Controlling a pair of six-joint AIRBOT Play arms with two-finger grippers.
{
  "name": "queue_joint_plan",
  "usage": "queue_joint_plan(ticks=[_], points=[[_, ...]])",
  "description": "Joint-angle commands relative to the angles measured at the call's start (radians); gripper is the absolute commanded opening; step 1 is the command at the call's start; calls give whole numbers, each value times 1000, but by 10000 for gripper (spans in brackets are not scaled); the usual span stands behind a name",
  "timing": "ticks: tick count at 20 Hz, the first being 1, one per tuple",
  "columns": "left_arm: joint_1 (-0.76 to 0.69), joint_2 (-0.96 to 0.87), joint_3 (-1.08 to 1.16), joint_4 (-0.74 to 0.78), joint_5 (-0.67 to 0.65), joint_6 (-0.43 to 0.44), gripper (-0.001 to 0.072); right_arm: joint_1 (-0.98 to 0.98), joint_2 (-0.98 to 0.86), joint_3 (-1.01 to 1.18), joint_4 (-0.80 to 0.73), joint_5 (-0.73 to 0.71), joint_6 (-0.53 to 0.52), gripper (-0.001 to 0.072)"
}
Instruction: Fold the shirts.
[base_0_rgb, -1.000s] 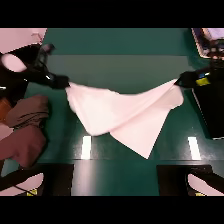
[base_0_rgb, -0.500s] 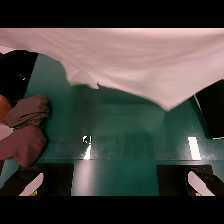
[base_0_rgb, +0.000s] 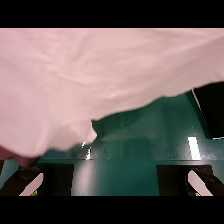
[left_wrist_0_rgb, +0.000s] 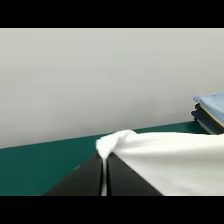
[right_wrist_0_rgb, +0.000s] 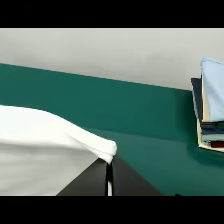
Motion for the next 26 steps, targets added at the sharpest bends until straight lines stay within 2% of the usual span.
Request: queue_joint_plan(ticks=[1, 5, 10, 13, 14, 16, 17, 18, 19, 22, 26], points=[[1, -98, -69, 56, -61, 11, 28, 16, -85, -18, -3, 58, 1, 9], [1, -319, -240, 43, -127, 11, 28, 153, -350, -18, -8, 127, 1, 9], [1, -611, -381, 48, -42, 14, 29, 241, -752, -18, -3, 145, 1, 9], [1, -735, -381, 55, 8, 14, 30, 257, -893, -18, -2, 123, 1, 10], [2, -758, -381, 57, 16, 15, 69, 261, -921, -18, -3, 107, 1, 11], [7, -773, -381, 56, 20, 14, 578, 260, -944, -18, -2, 96, 1, 32], [8, -770, -380, 59, 16, 14, 583, 256, -944, -18, -2, 96, 1, 248], [14, -761, -378, 59, -2, 14, 539, 249, -936, -18, -1, 98, 1, 390], [22, -744, -378, 60, -36, 19, 484, 240, -924, -18, 5, 112, 1, 389], [67, -661, -402, 60, -168, 24, 484, 182, -830, -95, 69, 138, -18, 385], [122, -470, -671, 62, -200, 47, 484, 91, -597, -444, 167, 90, -80, 383]])
